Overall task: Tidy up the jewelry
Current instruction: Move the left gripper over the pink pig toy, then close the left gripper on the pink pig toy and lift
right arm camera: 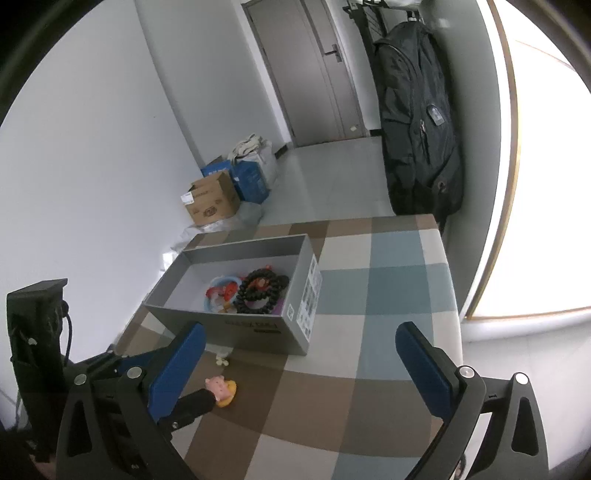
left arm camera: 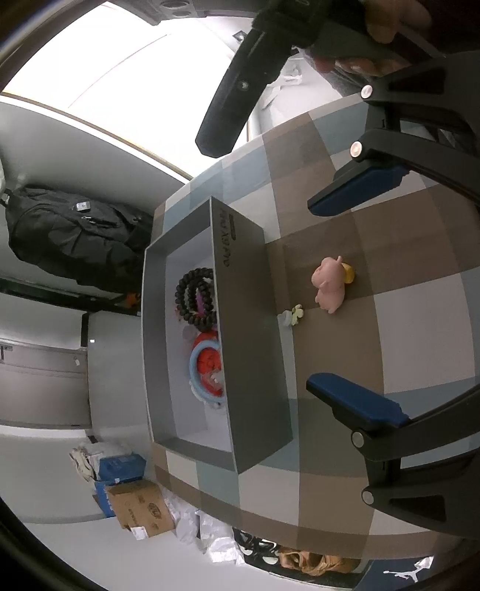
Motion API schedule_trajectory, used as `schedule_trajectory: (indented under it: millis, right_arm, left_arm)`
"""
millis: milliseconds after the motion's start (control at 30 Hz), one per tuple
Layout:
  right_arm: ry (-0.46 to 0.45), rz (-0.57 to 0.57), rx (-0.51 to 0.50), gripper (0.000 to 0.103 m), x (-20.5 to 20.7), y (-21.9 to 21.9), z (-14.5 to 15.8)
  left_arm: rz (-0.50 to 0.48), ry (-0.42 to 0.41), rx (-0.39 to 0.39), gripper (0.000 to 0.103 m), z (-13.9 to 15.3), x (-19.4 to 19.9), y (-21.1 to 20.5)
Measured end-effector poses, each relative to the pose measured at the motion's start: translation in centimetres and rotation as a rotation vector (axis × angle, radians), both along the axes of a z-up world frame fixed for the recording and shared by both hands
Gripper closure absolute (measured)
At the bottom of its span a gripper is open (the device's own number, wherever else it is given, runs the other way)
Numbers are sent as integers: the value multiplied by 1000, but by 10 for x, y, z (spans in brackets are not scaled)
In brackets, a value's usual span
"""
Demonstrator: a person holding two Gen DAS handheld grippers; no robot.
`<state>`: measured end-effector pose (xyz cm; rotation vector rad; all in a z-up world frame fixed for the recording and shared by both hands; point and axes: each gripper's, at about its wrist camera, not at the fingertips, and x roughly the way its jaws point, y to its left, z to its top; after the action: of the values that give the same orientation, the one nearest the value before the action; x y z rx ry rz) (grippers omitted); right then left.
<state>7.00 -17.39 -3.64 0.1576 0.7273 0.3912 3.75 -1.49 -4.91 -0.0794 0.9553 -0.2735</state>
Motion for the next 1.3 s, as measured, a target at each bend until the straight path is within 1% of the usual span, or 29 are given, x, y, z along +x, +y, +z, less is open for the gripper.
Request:
schedule_trajectory:
  millis: [233, 333, 400, 467, 500, 567, 633, 733, 800, 833, 900, 1000, 1100, 1200, 1300]
  right_arm:
    - [21, -26, -1, 0, 3, -5, -3]
    - [33, -37, 6, 0, 4, -9, -4]
    - [35, -40, 7, 0, 4, -10, -5]
    - [38, -39, 10, 0, 3, -11, -5]
    - [39, -37, 12, 0, 3, -11, -5]
    - [39, -41, 6, 0, 3, -11, -5]
    - [45, -45, 5, 0, 4, -11, -6]
    - [48, -52, 4, 0, 4, -12, -7]
    - [51, -53, 4, 0, 4, -12, -7]
    - [52, -52, 2, 0, 4, -11, -8]
    - [55, -51, -2, 0, 4, -11, -8]
    - [57, -50, -7, 0, 4, -10, -9]
    - [61, -52, -7, 0, 5, -10, -10]
    - [66, -56, -8, 0, 5, -10, -11]
    - [75, -58, -8, 0, 7, -10, -14]
  left_arm:
    - [-9, 11, 12, 20, -4, 4, -4]
    - [-22, 23, 23, 32, -7, 5, -7]
    - [-26, 34, 28, 37, -10, 6, -8]
    - [-30, 43, 26, 49, -11, 7, -9]
    - [-37, 50, 21, 52, -12, 7, -10]
    - [-46, 57, 21, 66, -12, 6, -12]
    - [-57, 69, 18, 72, -13, 5, -13]
    - [-66, 70, 17, 74, -12, 5, -14]
    - [-80, 61, 8, 84, -8, 3, -16]
    - [-87, 59, 3, 86, -6, 3, -17]
    - [-98, 69, 14, 86, -7, 2, -21]
    - [-110, 55, 39, 86, -6, -1, -24]
    - [-116, 68, 4, 86, -6, -1, -21]
    - [-117, 70, -4, 86, -6, -1, -20]
    - [-115, 68, -26, 86, -3, 0, -18]
